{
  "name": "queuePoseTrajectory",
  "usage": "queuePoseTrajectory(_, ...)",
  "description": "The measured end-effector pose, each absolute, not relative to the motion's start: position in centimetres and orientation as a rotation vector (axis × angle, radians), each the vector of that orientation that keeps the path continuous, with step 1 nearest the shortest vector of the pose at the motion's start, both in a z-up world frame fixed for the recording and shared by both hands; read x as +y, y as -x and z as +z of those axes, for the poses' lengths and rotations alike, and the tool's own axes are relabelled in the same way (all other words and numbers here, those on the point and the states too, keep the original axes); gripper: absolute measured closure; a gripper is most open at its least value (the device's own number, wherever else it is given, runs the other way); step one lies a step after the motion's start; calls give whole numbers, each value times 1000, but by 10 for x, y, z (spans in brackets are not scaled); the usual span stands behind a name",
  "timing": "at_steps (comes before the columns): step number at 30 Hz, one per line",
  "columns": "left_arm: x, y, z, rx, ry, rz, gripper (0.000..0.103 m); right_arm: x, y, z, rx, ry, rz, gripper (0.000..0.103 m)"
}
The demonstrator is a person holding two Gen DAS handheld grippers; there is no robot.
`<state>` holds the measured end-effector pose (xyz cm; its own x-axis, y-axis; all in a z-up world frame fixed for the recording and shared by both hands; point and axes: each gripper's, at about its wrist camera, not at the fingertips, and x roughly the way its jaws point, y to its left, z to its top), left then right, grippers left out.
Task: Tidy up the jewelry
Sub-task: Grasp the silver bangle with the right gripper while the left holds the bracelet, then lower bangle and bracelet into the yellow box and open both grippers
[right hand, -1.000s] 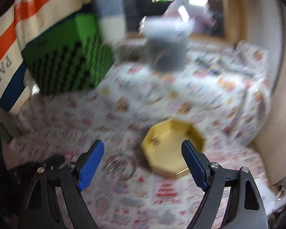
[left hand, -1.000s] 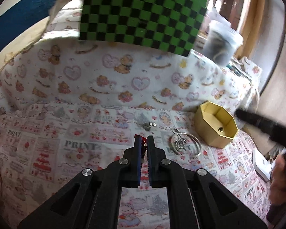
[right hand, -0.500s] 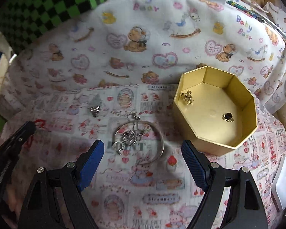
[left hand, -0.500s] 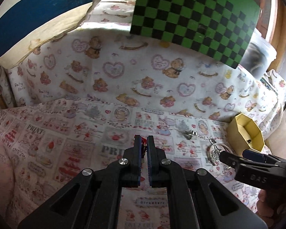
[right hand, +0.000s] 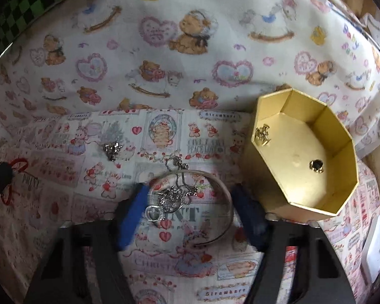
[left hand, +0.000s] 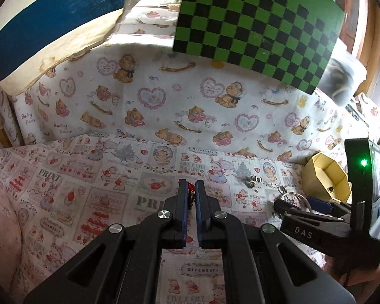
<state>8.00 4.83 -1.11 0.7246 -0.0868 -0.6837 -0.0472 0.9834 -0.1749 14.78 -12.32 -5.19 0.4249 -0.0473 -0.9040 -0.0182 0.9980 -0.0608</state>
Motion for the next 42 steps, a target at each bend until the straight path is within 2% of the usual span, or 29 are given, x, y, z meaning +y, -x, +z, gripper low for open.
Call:
queuePoseTrajectory(8, 49, -76, -3, 733, 199, -19, 98, -115, -113, -41, 1098, 103, 109, 35)
queuePoseTrajectory(23, 46, -71, 1, 704, 176, -12, 98, -151, -59, 25, 954, 26, 229, 35)
queuePoseTrajectory(33, 31, -65, 5, 671, 119, -39, 98, -185, -59, 64, 837, -38, 213, 35)
queuePoseTrajectory(42, 29, -56, 14, 635, 122, -63, 98, -242, -63, 70, 758, -181, 143, 35)
